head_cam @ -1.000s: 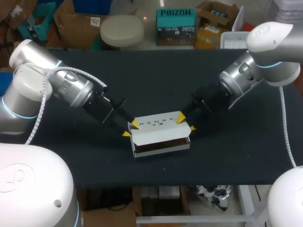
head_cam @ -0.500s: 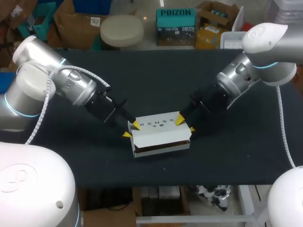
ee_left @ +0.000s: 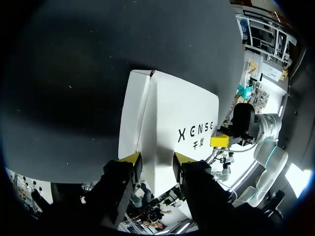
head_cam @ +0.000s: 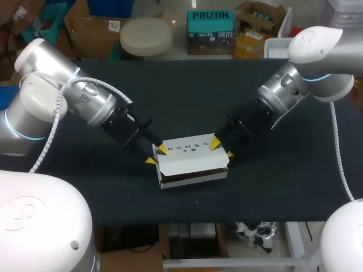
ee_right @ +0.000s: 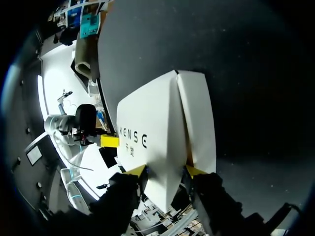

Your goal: Assemble the packaging by folding the flat box into shape, placing the metal phone stand inside, and closing the box properly

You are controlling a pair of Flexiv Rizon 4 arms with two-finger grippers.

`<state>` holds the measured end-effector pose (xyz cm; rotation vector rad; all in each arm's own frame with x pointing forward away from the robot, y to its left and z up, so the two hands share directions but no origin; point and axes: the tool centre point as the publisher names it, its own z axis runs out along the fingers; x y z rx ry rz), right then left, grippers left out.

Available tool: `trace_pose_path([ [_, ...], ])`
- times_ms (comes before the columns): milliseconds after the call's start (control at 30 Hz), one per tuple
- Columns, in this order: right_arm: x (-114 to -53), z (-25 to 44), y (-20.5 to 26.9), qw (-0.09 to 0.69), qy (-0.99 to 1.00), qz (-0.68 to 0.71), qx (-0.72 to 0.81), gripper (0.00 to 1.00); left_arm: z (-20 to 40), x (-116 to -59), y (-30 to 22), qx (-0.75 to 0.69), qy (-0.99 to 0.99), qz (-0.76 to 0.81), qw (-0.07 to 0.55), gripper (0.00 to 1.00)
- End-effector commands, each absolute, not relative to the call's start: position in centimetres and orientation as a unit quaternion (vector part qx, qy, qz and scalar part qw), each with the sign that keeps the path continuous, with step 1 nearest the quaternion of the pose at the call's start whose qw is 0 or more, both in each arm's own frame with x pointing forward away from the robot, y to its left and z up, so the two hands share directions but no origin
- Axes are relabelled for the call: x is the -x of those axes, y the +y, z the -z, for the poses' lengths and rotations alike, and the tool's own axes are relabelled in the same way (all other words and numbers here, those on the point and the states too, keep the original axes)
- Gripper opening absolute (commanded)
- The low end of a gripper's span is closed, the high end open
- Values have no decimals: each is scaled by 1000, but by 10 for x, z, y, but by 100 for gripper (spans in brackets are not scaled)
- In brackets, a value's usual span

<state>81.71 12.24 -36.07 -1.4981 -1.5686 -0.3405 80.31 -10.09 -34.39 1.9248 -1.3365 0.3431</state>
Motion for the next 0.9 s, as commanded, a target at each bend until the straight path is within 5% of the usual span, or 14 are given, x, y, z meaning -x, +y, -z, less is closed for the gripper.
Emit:
trace_pose_path([
  [33,-819,364,124,456,-636,135,608,49,340,-801,-100,-754,-525,-136,372,43],
  [900,-821,366,125,455,-637,133,609,49,310,-794,-85,-763,-558,-187,267,53],
])
